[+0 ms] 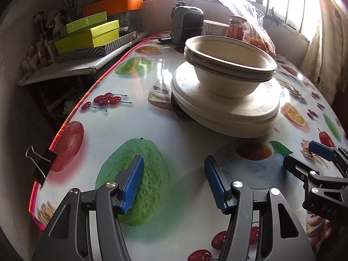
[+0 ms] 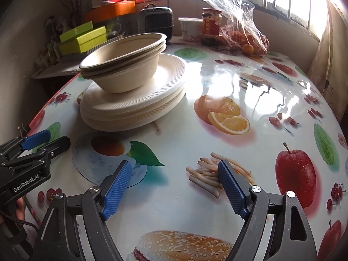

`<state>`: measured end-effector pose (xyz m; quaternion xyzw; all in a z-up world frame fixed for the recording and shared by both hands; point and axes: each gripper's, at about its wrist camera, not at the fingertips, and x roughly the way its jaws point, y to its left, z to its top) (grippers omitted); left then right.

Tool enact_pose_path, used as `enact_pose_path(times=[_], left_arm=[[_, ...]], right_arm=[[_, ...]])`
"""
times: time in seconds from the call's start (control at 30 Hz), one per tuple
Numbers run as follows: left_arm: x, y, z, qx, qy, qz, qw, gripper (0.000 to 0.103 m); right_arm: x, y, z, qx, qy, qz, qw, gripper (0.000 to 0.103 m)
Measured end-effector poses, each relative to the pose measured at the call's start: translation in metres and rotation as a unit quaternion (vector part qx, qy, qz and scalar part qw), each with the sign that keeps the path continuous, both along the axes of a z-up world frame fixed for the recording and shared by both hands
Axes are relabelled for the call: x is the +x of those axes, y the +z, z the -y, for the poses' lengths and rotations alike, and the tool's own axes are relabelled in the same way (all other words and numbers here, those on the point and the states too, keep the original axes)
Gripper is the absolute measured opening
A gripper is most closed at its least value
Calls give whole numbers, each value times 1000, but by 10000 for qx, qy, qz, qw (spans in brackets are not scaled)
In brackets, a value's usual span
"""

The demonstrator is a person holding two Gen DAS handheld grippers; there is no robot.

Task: Organize plates and bowls
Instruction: 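Withdraw both open tools from the bowl and plate stack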

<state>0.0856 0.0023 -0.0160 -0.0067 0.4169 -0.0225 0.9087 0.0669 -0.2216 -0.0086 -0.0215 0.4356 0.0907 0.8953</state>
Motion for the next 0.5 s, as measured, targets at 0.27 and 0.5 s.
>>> enact_pose_path(times=[0.27,0.5], left_arm=[[-1,1,-2,-43,13,44,10000,59],[-1,1,-2,-37,15,44,10000,59]], right_arm=[[-1,-1,-1,-36,-31,35,10000,85],[-1,-1,-1,-32,-25,37,10000,86]])
